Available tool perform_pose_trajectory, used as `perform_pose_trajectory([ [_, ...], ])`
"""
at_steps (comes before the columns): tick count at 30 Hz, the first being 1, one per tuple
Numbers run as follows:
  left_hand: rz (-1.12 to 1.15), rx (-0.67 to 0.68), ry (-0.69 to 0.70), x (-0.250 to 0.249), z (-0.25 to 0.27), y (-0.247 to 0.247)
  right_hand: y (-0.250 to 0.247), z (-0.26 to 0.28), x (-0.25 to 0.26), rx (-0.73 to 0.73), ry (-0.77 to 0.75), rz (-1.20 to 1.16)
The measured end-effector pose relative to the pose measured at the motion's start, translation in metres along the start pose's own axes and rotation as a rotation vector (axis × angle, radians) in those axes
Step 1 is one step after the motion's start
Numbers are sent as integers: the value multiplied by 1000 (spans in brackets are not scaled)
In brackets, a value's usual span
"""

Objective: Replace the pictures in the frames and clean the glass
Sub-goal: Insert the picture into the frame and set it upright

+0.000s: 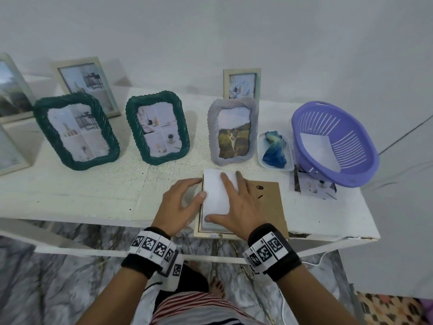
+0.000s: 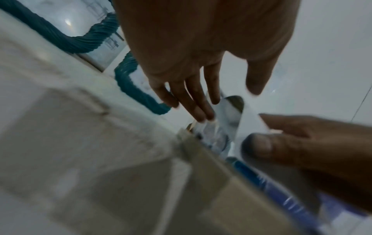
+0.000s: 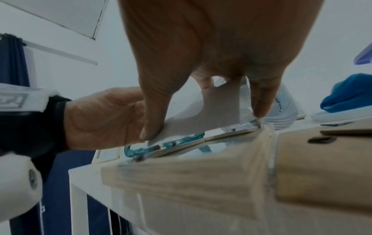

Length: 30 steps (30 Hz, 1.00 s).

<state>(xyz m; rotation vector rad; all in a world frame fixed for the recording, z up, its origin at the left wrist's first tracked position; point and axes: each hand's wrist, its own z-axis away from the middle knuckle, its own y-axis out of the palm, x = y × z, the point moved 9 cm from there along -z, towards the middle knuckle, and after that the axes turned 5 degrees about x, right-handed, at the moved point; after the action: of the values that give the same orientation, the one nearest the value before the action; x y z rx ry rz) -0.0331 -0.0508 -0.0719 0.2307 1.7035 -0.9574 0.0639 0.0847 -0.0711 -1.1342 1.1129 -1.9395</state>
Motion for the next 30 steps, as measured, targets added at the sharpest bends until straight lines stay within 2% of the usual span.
perform_pose_trajectory([
  [3, 178, 25, -23, -25, -3, 4, -8, 9, -1, -53, -41, -259],
  [6, 303, -46, -74, -25, -6, -1, -26, 20, -13, -168, -61, -630],
  [9, 306, -70, -119, -27, -8, 0, -44, 33, -19, -277, -137, -1008],
  [10, 275, -77, -135, -29, -8, 1, -44, 34, -23, -291, -121, -1059],
  [14, 76, -82, -71, -44, -9, 4, -45, 41, -26, -345, -73, -1042],
  [15, 110, -37, -61, -49, -9, 8, -48, 43, -20, -342, -83, -1072],
  [17, 355, 102, -97, -63, -7, 20, -47, 46, -12, -313, -109, -1146],
  [19, 554, 219, -152, -74, -3, 30, -47, 47, -5, -306, -127, -1112],
  [23, 570, 198, -215, -64, -8, 36, -47, 45, -10, -295, -111, -1034],
  [27, 478, 183, -188, -69, -23, 46, -75, 51, -36, -417, -103, -757],
  [30, 408, 171, -219, -67, -33, 62, -110, 62, -79, -588, -17, -411],
])
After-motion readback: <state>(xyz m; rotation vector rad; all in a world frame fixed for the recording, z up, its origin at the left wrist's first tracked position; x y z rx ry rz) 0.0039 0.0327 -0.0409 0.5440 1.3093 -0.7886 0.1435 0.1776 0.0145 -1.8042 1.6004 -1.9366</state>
